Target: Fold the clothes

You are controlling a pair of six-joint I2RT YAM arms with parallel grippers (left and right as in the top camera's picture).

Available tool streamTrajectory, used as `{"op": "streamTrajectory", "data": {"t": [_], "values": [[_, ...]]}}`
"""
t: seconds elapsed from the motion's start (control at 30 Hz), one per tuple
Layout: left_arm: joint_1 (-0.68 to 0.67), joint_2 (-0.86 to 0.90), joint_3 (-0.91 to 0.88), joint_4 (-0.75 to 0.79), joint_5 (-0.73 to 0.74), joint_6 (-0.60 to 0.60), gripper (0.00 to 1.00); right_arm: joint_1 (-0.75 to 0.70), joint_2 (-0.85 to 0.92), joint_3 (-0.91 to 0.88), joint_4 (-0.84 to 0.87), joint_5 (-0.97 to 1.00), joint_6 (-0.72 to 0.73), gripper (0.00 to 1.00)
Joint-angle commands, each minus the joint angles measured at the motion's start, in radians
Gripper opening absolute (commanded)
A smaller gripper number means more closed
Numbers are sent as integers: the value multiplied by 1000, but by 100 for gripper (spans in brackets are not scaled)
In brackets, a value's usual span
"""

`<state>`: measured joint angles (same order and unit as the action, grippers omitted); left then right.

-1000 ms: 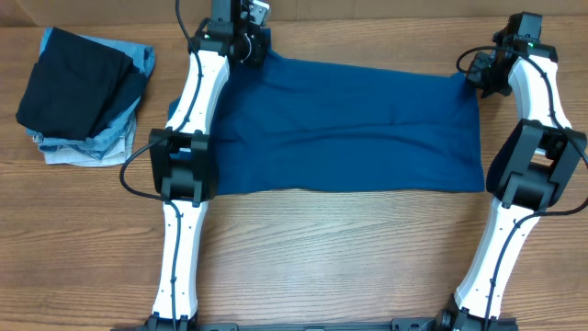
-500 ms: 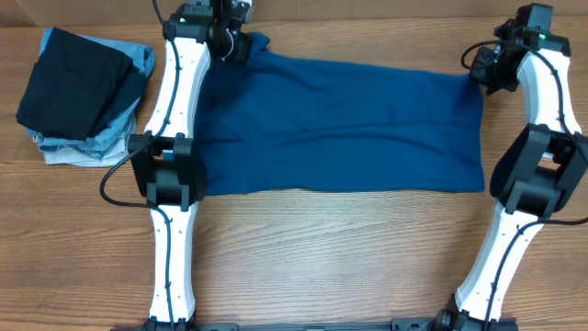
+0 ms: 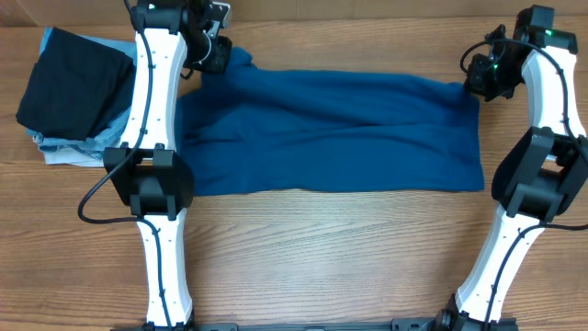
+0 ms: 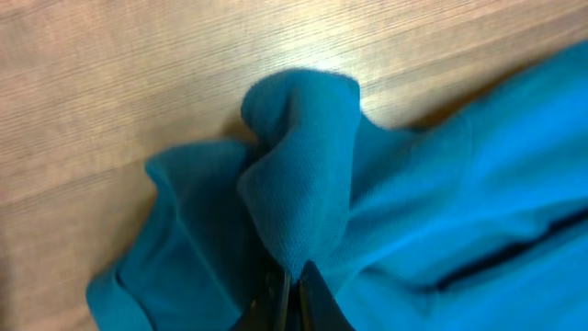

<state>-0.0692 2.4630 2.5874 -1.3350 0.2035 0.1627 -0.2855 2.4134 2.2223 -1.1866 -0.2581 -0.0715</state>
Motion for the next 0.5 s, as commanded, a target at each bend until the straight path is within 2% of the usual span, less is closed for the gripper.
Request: {"op": "streamTrajectory", "data": {"t": [0.0, 0.17, 0.47], "values": [[8, -31, 22, -59, -40, -33, 4, 4, -90, 25, -10, -18, -16, 4], [11, -31, 22, -118, -49, -37, 4, 4, -181, 25, -59, -17, -35, 4], [11, -64, 22, -217, -24, -89, 4, 5, -212, 23, -316, -13, -68, 4]]}}
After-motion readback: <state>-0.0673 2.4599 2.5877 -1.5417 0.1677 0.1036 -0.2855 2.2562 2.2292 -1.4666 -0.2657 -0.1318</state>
